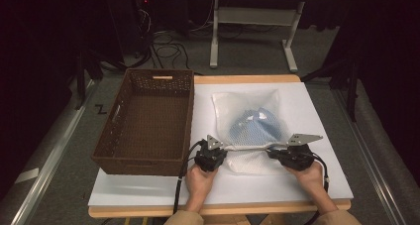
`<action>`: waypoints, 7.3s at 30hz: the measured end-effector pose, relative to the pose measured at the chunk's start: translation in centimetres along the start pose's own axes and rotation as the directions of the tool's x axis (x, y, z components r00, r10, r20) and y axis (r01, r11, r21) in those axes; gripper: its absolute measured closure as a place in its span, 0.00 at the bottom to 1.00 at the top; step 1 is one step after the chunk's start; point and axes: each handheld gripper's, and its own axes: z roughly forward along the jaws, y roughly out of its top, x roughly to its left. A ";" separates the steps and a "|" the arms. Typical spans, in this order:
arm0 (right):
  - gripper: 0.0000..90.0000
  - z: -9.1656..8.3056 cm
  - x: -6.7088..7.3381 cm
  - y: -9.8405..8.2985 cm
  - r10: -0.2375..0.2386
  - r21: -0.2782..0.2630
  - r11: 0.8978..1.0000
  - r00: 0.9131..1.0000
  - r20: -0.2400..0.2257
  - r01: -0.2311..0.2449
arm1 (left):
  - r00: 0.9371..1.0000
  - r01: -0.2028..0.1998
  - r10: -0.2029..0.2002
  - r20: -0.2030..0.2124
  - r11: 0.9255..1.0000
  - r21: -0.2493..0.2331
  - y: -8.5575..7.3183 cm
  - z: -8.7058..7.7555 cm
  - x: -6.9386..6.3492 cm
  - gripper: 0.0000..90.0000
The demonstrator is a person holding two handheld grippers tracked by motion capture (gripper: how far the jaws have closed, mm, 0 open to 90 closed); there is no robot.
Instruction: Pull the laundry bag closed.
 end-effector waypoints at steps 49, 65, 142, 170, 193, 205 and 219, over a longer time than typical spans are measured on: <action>0.97 -0.8 -1.0 -0.9 0.031 0.002 1.000 0.999 0.029 -0.032 | 1.000 -0.002 0.002 0.003 1.000 0.000 0.0 0.0 0.0 0.96; 0.97 -1.5 -1.6 -1.7 0.058 0.000 0.998 0.997 0.043 -0.058 | 1.000 -0.003 0.003 0.002 1.000 0.001 0.0 0.0 0.0 0.96; 0.97 -2.4 -3.3 -2.5 0.103 -0.002 0.995 0.990 0.098 -0.103 | 1.000 -0.001 0.001 0.007 1.000 0.002 0.0 0.0 0.0 0.96; 0.97 -3.1 -4.1 -2.9 0.125 -0.012 0.992 0.984 0.128 -0.125 | 1.000 -0.002 0.002 0.005 1.000 0.002 0.0 0.0 0.0 0.96; 0.97 -3.5 -5.2 -3.5 0.175 -0.019 0.984 0.969 0.176 -0.175 | 1.000 0.004 -0.004 -0.006 1.000 -0.001 0.0 0.0 0.0 0.96; 0.97 -3.8 -5.7 -3.8 0.194 -0.022 0.981 0.962 0.192 -0.193 | 1.000 0.006 -0.006 -0.002 1.000 -0.003 0.0 0.0 0.0 0.96; 0.97 -3.6 -5.9 -3.9 0.183 -0.011 0.983 0.959 0.215 -0.185 | 1.000 0.010 -0.010 0.001 1.000 -0.019 -0.1 -0.2 0.1 0.96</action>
